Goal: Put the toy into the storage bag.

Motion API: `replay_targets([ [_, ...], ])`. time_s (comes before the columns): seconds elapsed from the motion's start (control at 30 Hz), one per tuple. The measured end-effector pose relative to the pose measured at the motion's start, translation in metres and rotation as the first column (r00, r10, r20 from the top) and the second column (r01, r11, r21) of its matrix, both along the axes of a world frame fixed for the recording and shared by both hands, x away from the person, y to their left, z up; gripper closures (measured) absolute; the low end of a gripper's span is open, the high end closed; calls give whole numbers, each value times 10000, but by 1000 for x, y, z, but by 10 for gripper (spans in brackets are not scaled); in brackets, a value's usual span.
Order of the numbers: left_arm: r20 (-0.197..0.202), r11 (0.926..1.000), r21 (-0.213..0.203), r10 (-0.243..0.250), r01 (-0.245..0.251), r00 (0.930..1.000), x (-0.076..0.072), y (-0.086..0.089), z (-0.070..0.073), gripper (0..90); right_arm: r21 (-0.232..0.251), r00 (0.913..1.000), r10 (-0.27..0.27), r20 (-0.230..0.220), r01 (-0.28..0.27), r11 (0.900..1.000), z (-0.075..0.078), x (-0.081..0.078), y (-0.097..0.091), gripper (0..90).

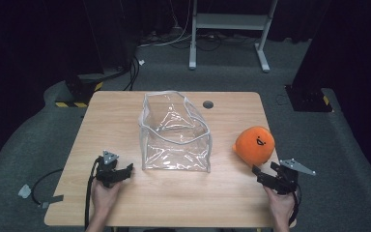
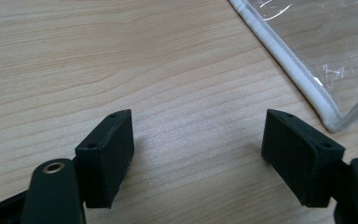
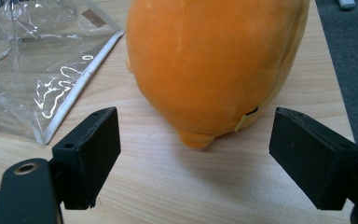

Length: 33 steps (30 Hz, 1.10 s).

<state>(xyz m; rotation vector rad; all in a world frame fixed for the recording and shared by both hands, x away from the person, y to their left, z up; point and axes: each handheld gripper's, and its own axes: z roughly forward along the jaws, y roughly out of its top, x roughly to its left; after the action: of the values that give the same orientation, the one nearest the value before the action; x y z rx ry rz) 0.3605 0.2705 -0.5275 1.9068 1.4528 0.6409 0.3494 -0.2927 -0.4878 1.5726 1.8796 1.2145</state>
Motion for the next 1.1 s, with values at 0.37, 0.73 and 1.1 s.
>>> replay_targets([
  [0.37, 4, 10000, -2, -46, 46, 10000, 0, 0, 0, 249, -58, 9999, -128, 68, 128, 9999, 11, 12, -4, 144],
  [0.73, 5, 10000, -3, -99, 99, 10000, 0, 0, 0, 250, -416, 10000, -64, 36, 65, 9991, 31, 39, -1, 119],
  [1.1, 7, 9999, -4, -114, 114, 9999, -1, -1, 0, 250, -283, 9999, -90, -140, 86, 9996, 38, 59, -1, 118],
])
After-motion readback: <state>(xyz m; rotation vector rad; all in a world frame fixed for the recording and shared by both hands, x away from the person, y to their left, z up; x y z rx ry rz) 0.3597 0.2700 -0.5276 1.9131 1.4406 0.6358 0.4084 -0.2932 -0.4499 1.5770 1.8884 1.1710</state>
